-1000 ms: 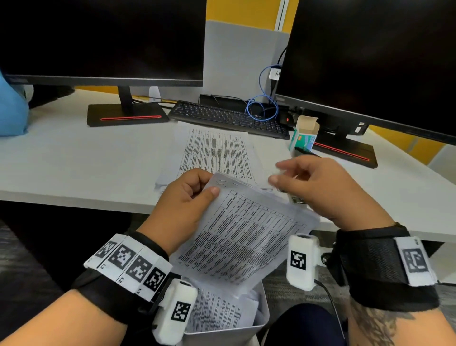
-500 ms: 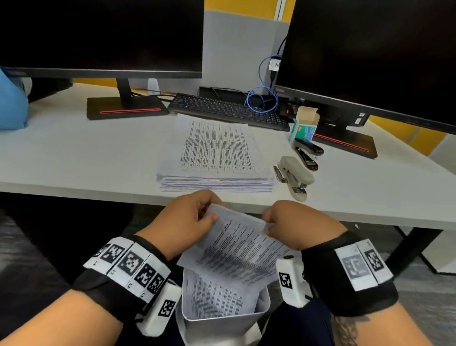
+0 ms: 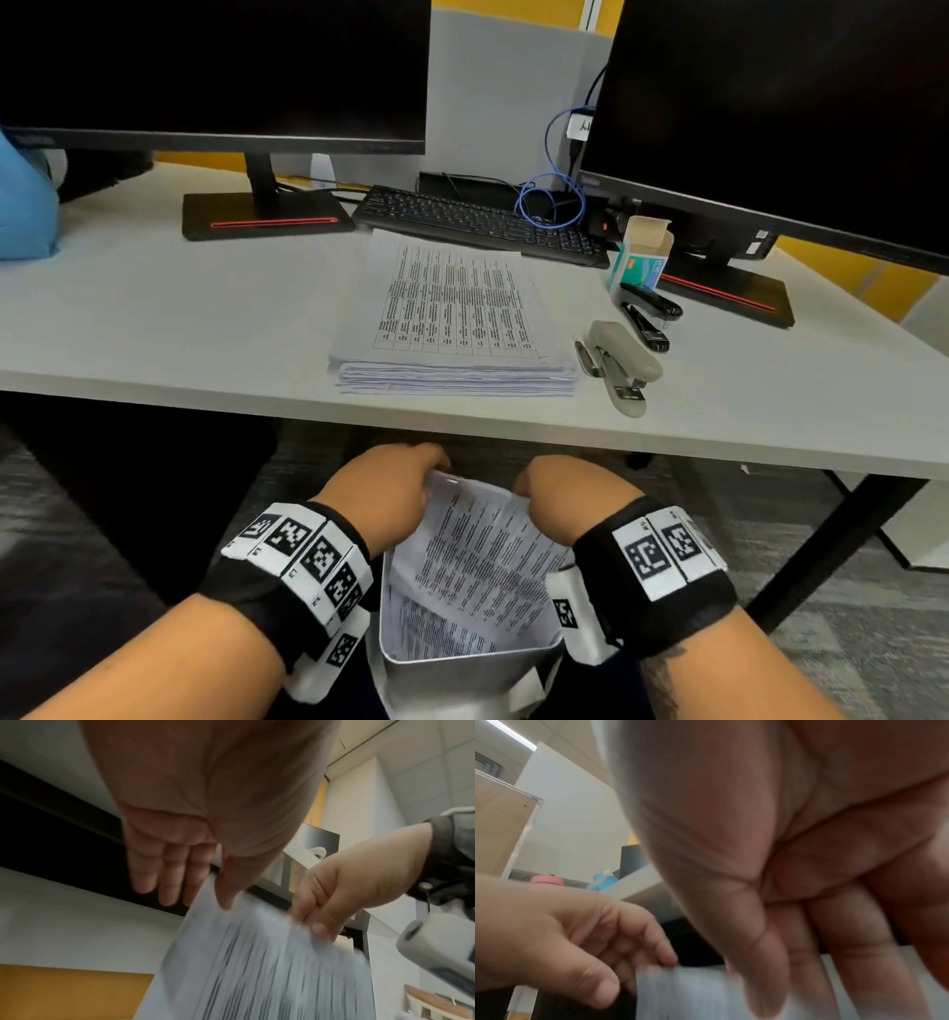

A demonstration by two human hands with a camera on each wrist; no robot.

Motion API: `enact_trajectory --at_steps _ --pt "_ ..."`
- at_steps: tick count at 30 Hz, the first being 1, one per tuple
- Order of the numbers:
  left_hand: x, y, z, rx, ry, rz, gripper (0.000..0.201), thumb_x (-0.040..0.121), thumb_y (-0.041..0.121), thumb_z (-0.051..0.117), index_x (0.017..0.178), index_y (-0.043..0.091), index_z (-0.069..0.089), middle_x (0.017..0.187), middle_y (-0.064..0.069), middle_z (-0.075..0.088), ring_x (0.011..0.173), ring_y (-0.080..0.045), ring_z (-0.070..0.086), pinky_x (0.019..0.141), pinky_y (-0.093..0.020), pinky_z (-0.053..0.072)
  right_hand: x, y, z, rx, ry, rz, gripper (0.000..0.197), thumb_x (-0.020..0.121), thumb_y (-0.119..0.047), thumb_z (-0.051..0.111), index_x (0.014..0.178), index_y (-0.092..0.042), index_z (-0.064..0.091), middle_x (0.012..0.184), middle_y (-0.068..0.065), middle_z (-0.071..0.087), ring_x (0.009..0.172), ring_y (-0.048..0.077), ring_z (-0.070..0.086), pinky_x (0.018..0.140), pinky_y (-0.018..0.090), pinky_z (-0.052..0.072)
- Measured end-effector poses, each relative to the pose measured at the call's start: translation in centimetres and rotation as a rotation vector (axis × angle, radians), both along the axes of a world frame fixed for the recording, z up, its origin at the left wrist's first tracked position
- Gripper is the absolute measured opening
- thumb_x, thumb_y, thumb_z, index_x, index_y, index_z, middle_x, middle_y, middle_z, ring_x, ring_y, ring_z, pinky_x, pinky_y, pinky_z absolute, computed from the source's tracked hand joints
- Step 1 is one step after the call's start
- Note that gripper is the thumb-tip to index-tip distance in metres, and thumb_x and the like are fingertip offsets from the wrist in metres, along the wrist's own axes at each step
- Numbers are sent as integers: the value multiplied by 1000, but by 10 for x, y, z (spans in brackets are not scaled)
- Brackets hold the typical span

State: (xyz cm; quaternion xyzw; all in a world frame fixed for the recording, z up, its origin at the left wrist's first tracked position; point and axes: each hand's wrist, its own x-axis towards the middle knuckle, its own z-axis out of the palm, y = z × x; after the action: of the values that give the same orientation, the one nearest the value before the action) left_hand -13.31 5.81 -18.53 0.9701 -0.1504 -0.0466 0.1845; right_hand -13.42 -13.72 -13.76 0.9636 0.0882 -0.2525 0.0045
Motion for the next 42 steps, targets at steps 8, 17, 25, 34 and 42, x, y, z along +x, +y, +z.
enact_trajectory --at_steps 8,17,25,34,42 --pt "-5 -6 40 -151 -41 -83 23 95 30 57 117 33 63 93 19 65 85 5 57 81 -19 44 2 -4 36 147 22 7 42 96 -16 57 137 -27 55 138 2 57 126 20 53 104 30 42" --pt "8 2 75 -251 -625 97 13 91 18 62 101 19 70 94 2 64 93 -23 54 80 -33 40 20 -28 67 652 -676 -266 26 92 -12 52 106 -25 70 104 4 65 83 16 64 68 17 44" --pt "19 12 68 -216 -353 349 43 92 41 58 130 22 55 127 -9 52 120 -28 47 100 -38 40 47 -23 53 529 -665 -348 33 89 -11 52 113 -28 69 121 7 60 99 22 62 94 36 50" --pt "23 15 71 -226 -309 374 53 86 46 63 133 23 52 127 -9 55 119 -28 49 101 -35 37 41 -20 62 497 -603 -231 30 93 -19 63 123 -21 66 103 -5 64 91 7 50 70 14 29" --pt "23 20 76 -267 -274 462 74 77 54 72 135 19 43 130 -7 56 122 -27 47 106 -37 31 49 -17 62 526 -584 -368 35 87 -25 72 121 -17 67 114 4 67 104 21 61 92 29 47"
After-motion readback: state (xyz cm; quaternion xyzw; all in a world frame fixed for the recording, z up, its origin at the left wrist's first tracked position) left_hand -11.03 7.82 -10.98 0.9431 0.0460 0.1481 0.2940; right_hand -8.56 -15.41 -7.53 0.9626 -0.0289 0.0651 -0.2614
